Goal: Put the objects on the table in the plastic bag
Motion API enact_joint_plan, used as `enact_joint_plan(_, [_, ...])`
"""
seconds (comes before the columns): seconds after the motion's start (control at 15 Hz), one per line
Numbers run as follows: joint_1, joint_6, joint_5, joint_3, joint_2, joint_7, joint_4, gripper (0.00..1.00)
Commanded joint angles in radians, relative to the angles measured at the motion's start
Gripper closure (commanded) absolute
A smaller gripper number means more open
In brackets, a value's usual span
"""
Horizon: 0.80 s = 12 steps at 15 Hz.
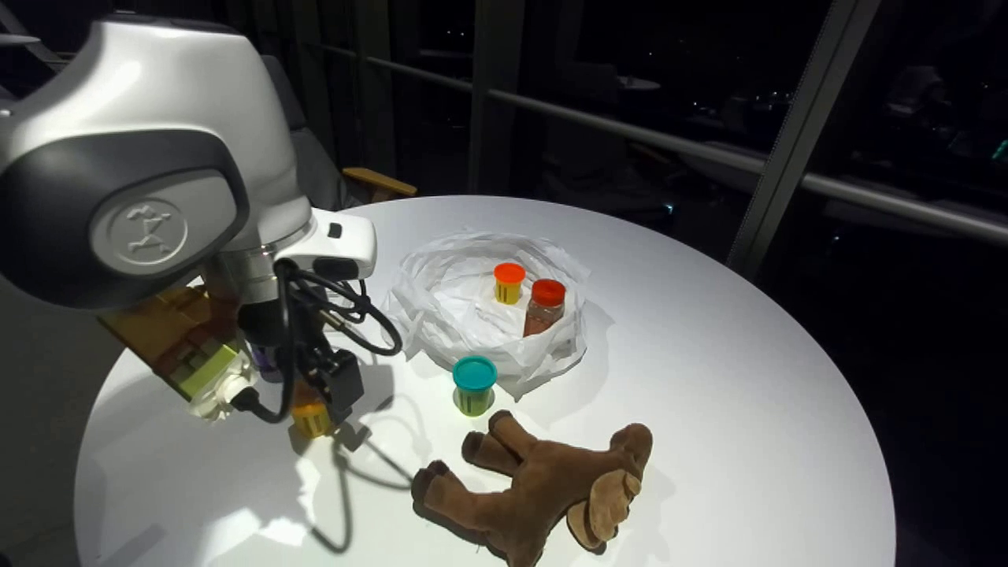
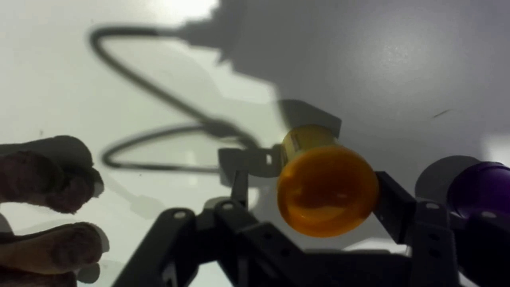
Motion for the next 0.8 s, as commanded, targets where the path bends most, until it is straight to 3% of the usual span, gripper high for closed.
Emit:
enact_joint_plan(0.0, [0.042,0.004,-0.013,-0.047,0.027,0.03,0.033,0.51])
enact_joint_plan(0.27, [0.111,-0.091,-0.022,-0.119,-0.041,0.053,0.01,0.77])
enact_joint_plan(0.33, [0.128,-0.125,-0.032,-0.14,-0.056,0.064,0.01,0.77])
enact_joint_plan(0.53, [0.253,-0.305,-0.161,-0.291,-0.149,0.188,0.056,0.77])
enact_joint_plan(0.67, [0.241,-0.42,-0.283,-0.296,-0.204,0.282,0.126,0.77])
enact_joint_plan(0.73, [0.211,-0.474,-0.324,-0.267,-0.226,0.314,0.165,0.77])
